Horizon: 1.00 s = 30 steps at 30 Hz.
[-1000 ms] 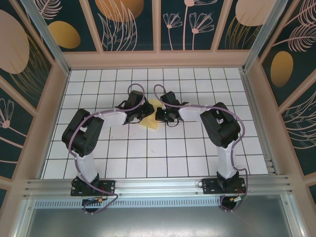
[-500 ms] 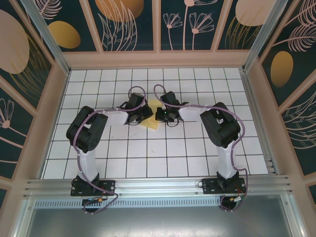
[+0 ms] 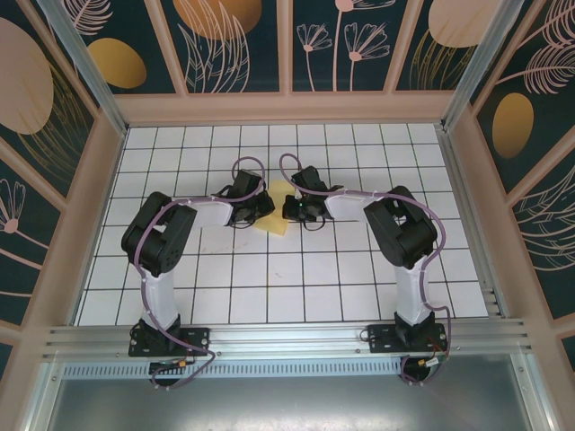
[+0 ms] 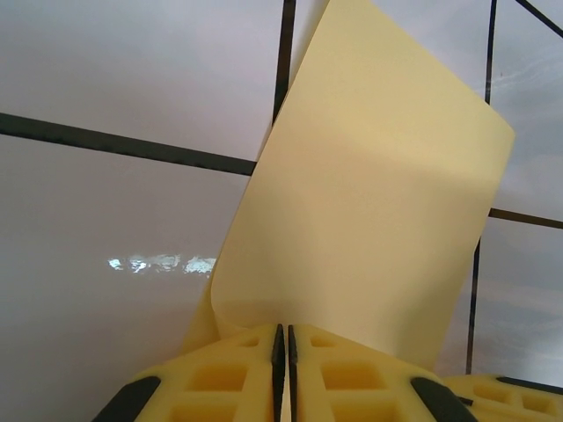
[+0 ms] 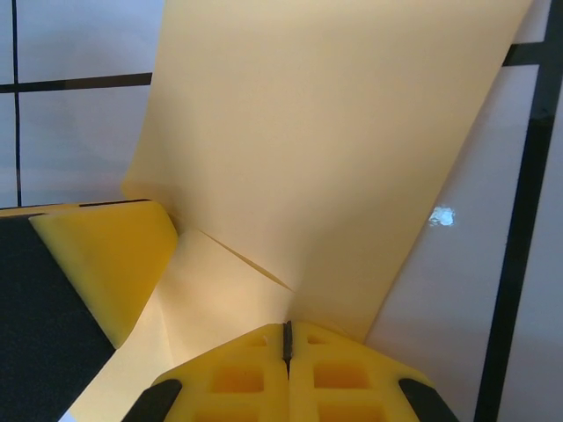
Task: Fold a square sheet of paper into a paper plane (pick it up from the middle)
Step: Fold the triangle a second time at the center of the table.
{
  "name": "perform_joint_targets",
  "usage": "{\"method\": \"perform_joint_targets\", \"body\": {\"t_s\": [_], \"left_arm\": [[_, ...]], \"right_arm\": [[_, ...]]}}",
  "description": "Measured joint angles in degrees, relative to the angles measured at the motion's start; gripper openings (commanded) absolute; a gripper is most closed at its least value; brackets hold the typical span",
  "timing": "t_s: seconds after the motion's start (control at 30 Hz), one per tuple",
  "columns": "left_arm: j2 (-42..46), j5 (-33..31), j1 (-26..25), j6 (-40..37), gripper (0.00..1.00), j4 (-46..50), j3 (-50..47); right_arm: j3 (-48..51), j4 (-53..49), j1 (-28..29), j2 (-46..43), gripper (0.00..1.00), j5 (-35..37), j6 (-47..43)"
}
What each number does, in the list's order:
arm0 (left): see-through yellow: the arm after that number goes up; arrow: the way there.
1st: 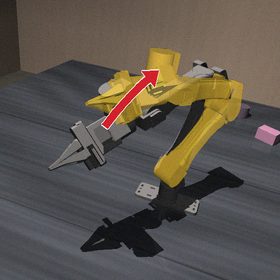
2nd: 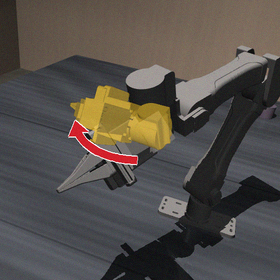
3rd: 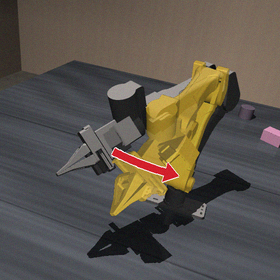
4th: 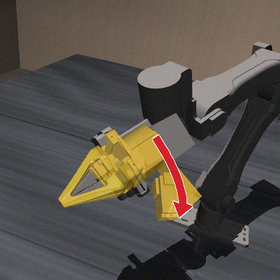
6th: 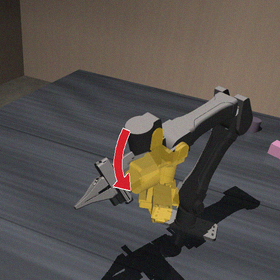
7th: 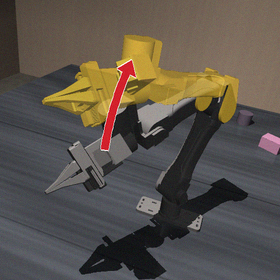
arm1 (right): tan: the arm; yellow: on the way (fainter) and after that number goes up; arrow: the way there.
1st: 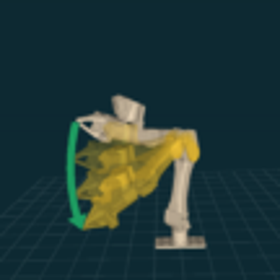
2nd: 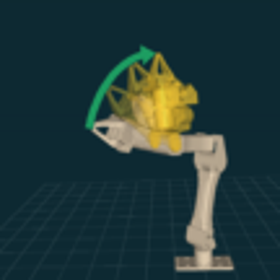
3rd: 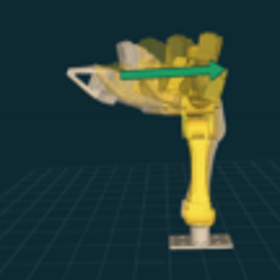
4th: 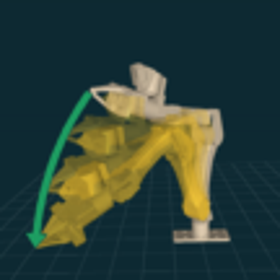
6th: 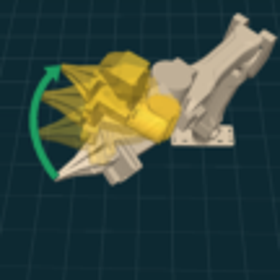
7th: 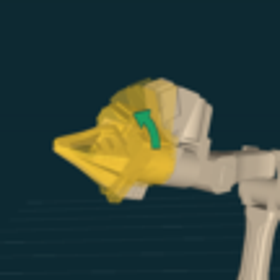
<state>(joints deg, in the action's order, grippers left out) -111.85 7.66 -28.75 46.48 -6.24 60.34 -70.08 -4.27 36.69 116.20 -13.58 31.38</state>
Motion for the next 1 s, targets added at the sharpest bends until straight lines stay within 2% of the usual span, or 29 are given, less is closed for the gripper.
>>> {"method": "perform_joint_targets", "body": {"t_s": [0.2,0.47,0.63,0.83,1.0], "left_arm": [[3.0,-1.3,1.4,-1.7,0.19,2.4,0.0],[5.1,7.5,1.8,-0.8,0.14,-1.9,-0.8],[3.2,10.1,1.8,-0.6,0.13,-3.0,-1.0],[-1.0,8.8,1.7,-0.7,0.13,-2.1,-0.4],[-1.1,4.1,1.7,-1.0,0.13,-1.7,0.3]], "right_arm": [[0.0,0.1,0.0,0.0,0.06,0.0,0.0],[0.0,0.1,0.0,0.0,0.06,0.0,0.0],[0.0,0.2,0.0,0.1,0.06,0.0,0.0],[0.0,0.2,-0.1,0.1,0.06,-0.3,0.0],[0.0,0.3,-0.2,0.1,0.06,-0.5,0.0]]}}
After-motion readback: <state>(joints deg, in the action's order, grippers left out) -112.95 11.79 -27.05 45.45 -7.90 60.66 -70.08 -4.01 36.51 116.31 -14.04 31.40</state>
